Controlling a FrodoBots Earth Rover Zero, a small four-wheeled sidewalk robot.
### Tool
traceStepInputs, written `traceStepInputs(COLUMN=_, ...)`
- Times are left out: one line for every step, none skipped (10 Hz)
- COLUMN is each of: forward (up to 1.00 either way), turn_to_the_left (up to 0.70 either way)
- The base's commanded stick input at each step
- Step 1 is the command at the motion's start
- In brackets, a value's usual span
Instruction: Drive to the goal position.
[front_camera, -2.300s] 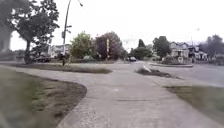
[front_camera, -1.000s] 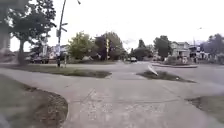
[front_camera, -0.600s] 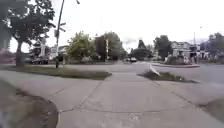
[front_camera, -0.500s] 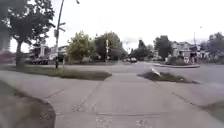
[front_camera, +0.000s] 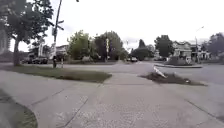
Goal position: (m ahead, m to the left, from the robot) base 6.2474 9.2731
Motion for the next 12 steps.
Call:
traceStepInputs(forward=0.7, turn_to_the_left=0.02)
traceStepInputs(forward=0.7, turn_to_the_left=0.06)
traceStepInputs(forward=0.7, turn_to_the_left=0.35)
traceStepInputs(forward=0.7, turn_to_the_left=0.35)
traceStepInputs(forward=0.7, turn_to_the_left=0.35)
traceStepInputs(forward=0.7, turn_to_the_left=0.35)
traceStepInputs(forward=0.7, turn_to_the_left=0.35)
traceStepInputs(forward=0.7, turn_to_the_left=0.35)
traceStepInputs(forward=0.7, turn_to_the_left=0.35)
traceStepInputs(forward=0.7, turn_to_the_left=0.35)
traceStepInputs(forward=0.7, turn_to_the_left=0.35)
traceStepInputs(forward=0.7, turn_to_the_left=0.35)
